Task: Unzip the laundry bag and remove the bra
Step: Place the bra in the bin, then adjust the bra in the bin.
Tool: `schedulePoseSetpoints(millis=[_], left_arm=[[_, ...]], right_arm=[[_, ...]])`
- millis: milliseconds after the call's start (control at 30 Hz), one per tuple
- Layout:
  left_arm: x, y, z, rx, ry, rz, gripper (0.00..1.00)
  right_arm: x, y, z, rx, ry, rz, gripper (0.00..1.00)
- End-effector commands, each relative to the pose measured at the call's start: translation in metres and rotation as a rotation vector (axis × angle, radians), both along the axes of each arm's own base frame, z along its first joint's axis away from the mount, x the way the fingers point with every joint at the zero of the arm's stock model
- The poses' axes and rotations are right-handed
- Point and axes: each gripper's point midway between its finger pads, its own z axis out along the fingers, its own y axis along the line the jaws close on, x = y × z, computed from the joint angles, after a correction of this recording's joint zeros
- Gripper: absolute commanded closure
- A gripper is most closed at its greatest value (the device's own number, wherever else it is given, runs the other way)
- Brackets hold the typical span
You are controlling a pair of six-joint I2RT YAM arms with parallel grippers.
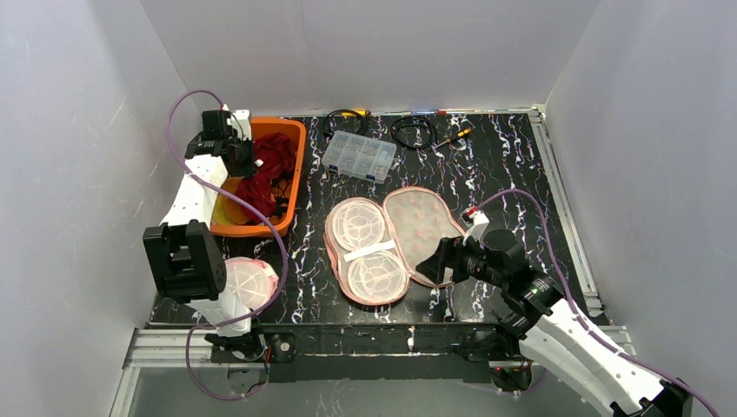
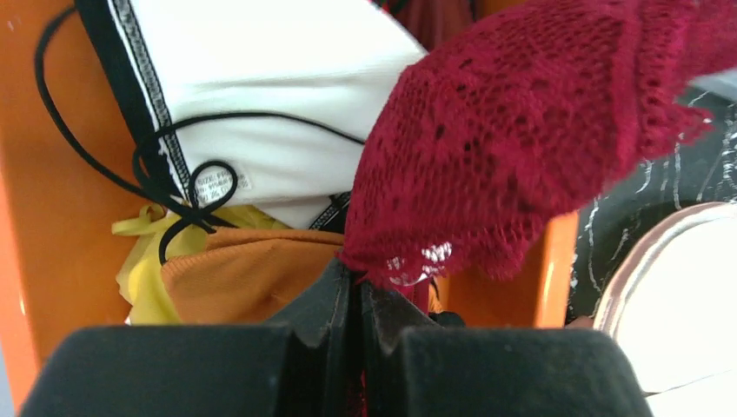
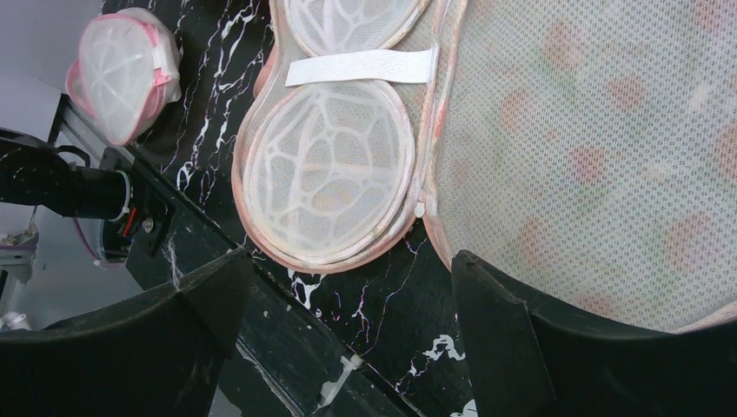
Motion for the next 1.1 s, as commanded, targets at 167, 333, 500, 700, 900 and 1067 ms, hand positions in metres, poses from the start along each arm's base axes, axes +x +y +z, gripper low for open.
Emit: schedulePoseSetpoints(millis=[167, 333, 500, 700, 900, 1067], left_arm=[[-0.008, 0.019, -0.008, -0.003, 0.005, 0.12, 0.92], [-0.01, 0.023, -0.001, 0.002, -0.01, 0.173, 0.63], [-0.015, 0.037, 0.016, 0.054, -0.052, 0.242, 0.51], [-0.024, 0.044, 0.078, 0.051, -0.223, 0.333, 0.4], [-0.037, -0.033, 0.121, -0.171, -0.419, 0.161, 0.44], [-0.018, -0.069, 0.088, -0.315, -0.36, 0.103, 0.58]], right_arm=[[0.005, 0.0, 0.01, 0.003, -0.058, 0.0, 0.08], [0.006, 0.0, 0.014, 0.004, -0.063, -0.004, 0.08], [0.006, -0.001, 0.015, 0.0, -0.062, -0.005, 0.08], [0.005, -0.001, 0.014, 0.004, -0.058, -0.008, 0.08], [0.008, 0.001, 0.012, 0.02, -0.047, -0.021, 0.08], [0.01, 0.005, 0.006, 0.025, -0.01, -0.026, 0.09]])
